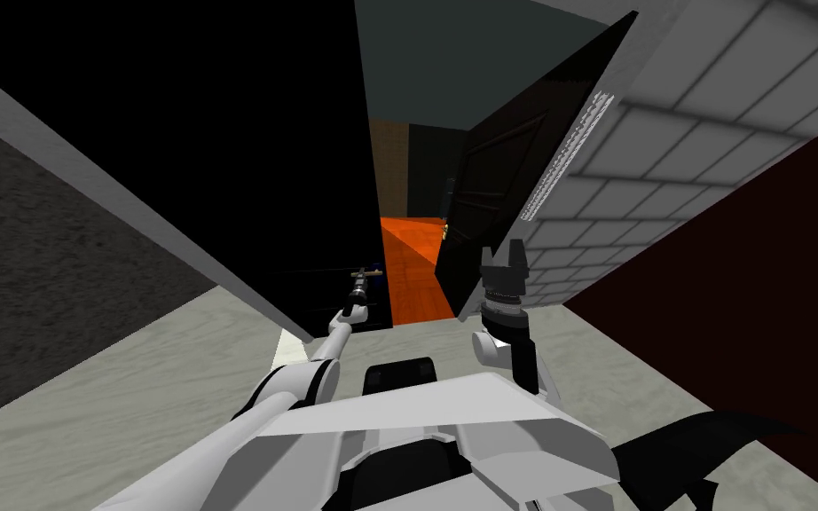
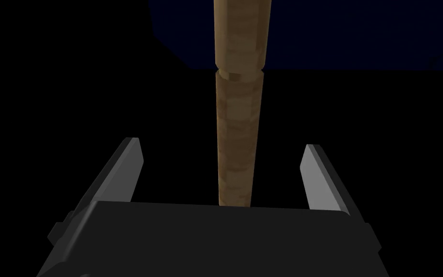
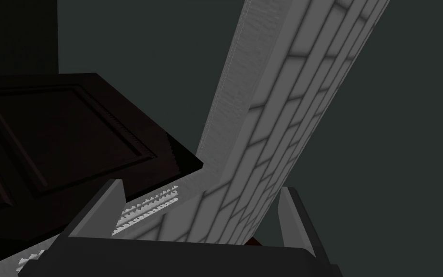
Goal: Push the door open
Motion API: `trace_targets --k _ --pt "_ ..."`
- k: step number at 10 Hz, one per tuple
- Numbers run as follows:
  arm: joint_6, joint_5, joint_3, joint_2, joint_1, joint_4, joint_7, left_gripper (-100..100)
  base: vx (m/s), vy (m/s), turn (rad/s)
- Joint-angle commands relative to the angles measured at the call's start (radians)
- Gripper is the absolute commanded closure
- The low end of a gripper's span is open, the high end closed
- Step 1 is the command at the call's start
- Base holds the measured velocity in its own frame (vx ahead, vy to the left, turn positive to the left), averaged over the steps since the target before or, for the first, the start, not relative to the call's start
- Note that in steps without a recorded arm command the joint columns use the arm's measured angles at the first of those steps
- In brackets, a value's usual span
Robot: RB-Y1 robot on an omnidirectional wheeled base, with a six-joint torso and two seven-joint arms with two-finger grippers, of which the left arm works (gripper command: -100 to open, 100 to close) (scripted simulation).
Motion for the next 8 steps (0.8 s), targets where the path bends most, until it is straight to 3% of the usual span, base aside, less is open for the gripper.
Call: trace_targets --k 1,2,3,8 --pt "-0.002 0.001 0.004 -0.016 -0.003 0.007 -0.001 -100 0.197 -0.019 -0.030" --pt "-0.002 0.001 0.003 -0.009 -0.003 0.007 -0.001 -100 0.085 -0.018 0.000" --pt "-0.002 0.001 0.003 -0.009 -0.003 0.007 -0.001 100 -0.009 0.006 0.004" --pt "-0.002 0.001 0.003 -0.009 -0.003 0.007 -0.001 100 -0.007 0.003 -0.005"
